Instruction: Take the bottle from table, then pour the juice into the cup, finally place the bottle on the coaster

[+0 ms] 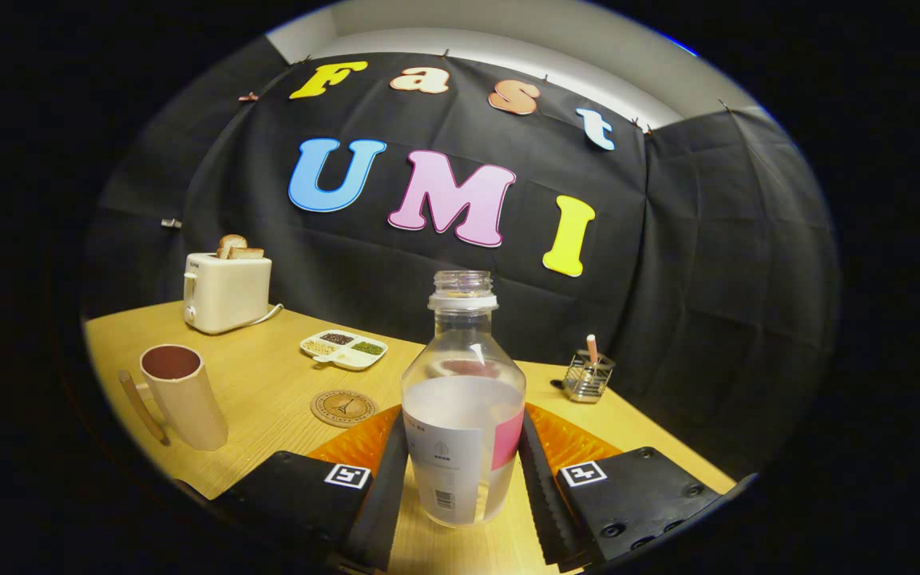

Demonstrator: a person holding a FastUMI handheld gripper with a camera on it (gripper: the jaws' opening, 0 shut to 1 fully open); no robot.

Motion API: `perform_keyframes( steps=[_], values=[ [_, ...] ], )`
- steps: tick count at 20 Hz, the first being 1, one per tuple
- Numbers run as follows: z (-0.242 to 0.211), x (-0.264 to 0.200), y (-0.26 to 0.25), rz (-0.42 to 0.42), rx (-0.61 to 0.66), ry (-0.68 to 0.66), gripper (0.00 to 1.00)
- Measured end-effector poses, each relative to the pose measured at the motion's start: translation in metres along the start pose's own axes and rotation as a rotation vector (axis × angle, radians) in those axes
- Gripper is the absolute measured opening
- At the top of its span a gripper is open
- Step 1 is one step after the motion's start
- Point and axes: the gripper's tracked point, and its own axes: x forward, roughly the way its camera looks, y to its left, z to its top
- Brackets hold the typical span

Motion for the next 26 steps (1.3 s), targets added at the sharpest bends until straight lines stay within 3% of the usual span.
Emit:
perform_keyframes(
  steps=[6, 13, 26],
  values=[
    [0.063, -0.007, 0.033, 0.072, -0.211, -0.026, 0.7],
    [0.07, -0.013, 0.062, 0.078, -0.424, 0.026, 0.7],
    [0.059, -0.013, 0.129, 0.218, -0.824, -0.02, 0.7]
  ],
)
